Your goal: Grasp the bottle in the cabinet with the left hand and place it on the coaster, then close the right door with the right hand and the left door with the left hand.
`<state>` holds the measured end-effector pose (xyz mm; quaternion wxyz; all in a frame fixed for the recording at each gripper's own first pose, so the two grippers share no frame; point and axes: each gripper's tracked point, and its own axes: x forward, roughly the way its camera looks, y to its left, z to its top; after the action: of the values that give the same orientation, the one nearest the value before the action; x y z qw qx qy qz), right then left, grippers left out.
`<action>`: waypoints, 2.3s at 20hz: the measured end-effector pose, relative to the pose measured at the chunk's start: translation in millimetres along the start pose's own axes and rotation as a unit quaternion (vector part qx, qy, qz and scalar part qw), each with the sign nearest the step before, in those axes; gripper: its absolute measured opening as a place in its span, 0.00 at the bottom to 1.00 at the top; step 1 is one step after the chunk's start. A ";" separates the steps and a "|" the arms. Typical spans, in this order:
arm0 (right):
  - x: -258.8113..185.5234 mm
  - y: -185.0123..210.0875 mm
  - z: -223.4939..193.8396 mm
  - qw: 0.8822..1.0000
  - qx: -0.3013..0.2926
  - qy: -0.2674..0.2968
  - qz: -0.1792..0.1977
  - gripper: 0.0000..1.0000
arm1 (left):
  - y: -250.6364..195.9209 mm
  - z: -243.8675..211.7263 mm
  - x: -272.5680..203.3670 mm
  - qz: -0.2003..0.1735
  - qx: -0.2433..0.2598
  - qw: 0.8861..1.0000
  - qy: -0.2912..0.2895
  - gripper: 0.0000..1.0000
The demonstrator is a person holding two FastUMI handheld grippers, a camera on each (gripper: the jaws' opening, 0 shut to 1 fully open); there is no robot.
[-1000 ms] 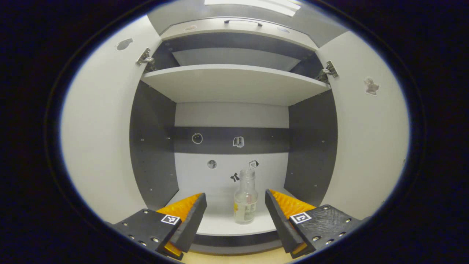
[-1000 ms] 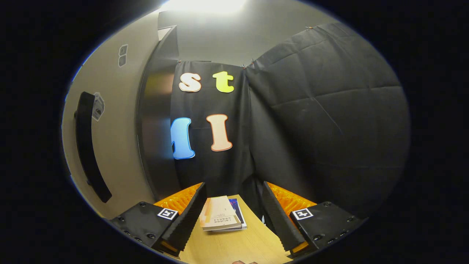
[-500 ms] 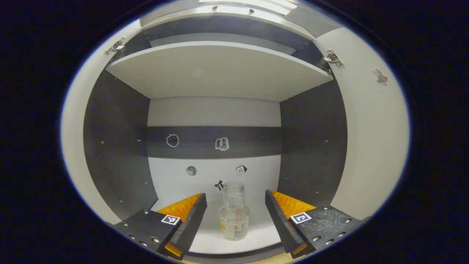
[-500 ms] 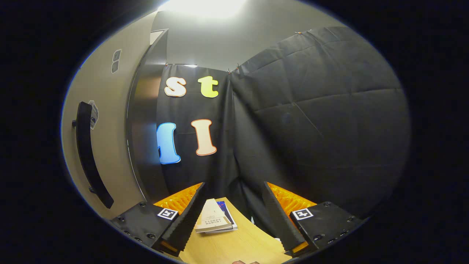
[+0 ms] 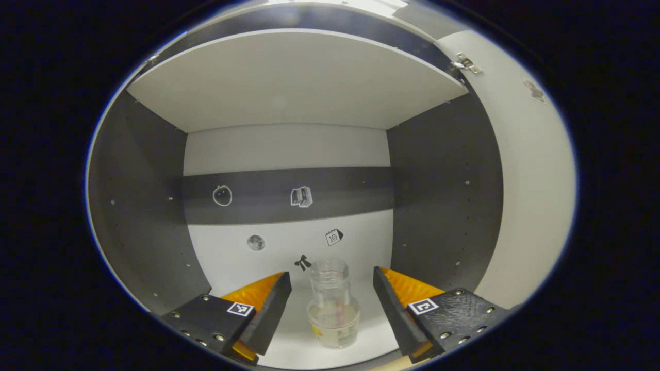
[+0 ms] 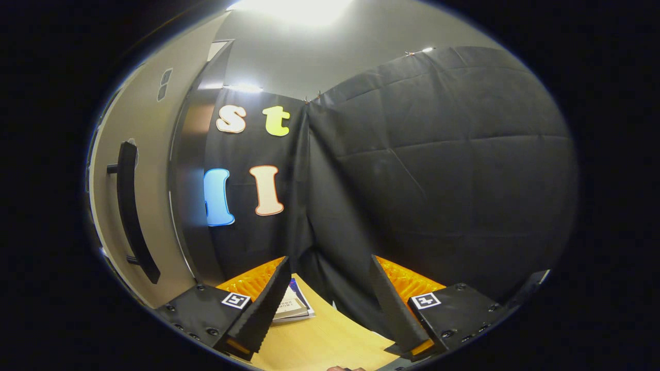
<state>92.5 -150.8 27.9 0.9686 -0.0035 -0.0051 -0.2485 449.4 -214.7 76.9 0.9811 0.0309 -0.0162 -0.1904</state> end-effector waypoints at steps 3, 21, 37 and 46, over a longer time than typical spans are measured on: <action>-5.0 -2.4 2.2 1.000 -0.002 -0.002 -0.013 0.96 | -4.5 -5.4 12.1 -0.015 0.002 1.000 0.003 0.92; -51.6 -4.8 10.4 1.000 -0.002 -0.011 -0.027 0.97 | -18.2 28.7 -67.7 -0.079 0.003 0.996 -0.027 0.36; -74.4 21.7 40.2 0.997 -0.014 -0.054 0.046 0.96 | -23.6 -11.7 -230.1 -0.078 -0.025 0.996 -0.047 0.36; -48.4 9.3 12.1 0.982 0.004 -0.020 0.189 0.97 | -68.7 -82.2 -287.3 0.057 -0.047 0.997 0.019 0.36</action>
<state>54.4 -119.2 39.4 0.9978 -0.0052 -0.0247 -0.0609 161.1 -166.1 -15.4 0.9908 -0.0128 0.0100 -0.1341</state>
